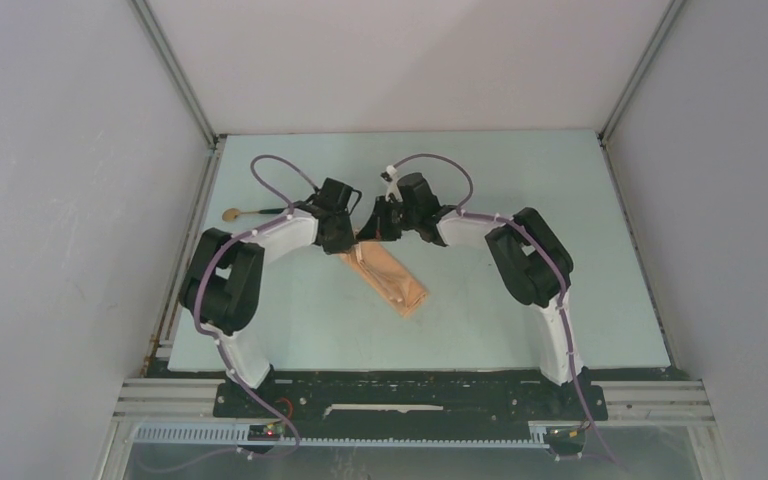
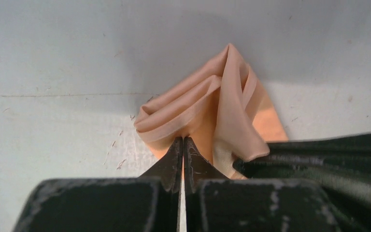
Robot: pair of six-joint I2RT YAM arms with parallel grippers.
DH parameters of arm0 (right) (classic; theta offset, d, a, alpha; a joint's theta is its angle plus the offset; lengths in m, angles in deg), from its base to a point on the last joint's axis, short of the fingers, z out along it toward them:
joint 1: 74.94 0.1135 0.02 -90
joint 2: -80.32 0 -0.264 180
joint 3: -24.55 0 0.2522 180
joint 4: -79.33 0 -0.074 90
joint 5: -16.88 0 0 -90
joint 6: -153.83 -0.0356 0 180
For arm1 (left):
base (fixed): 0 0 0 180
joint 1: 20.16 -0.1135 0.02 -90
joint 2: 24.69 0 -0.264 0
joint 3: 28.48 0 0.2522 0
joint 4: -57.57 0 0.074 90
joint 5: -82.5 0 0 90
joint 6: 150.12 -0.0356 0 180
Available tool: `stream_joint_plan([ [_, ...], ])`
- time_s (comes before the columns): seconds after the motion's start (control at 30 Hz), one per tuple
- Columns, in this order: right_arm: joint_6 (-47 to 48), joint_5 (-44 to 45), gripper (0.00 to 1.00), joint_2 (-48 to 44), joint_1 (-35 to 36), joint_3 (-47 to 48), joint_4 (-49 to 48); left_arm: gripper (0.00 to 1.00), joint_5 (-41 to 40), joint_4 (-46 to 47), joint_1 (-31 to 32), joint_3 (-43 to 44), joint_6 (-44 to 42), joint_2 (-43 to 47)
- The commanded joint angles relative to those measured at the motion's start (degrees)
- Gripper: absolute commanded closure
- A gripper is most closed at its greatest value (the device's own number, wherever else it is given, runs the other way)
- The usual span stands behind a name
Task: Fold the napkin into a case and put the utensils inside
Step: Grasp the top corner of the smaller rectangle folded napkin from the folded napkin.
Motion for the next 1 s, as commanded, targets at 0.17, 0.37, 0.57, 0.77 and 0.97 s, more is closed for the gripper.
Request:
stream_joint_plan([
  [0.17,-5.9,-3.0,1.0,1.5,1.3,-3.2,-7.5,1.0,5.0,8.5,-2.5,-4.4,3.6,4.1],
  [0.37,-6.5,-4.3,1.0,3.0,0.7,-4.0,-8.1,1.0,6.0,11.1,-2.8,-6.2,3.2,6.0],
  [0.57,-5.1,-5.9,1.0,7.0,1.0,0.1,-5.9,1.0,9.0,10.9,-2.8,-5.8,3.2,7.1],
  [0.77,-4.5,-3.6,1.0,8.8,1.9,2.4,-4.0,1.0,9.2,9.6,-3.0,-6.7,3.4,8.9],
  [0.97,-3.0,0.6,1.0,10.1,4.4,5.8,-1.0,1.0,11.4,9.4,-3.9,-8.3,4.6,9.8],
])
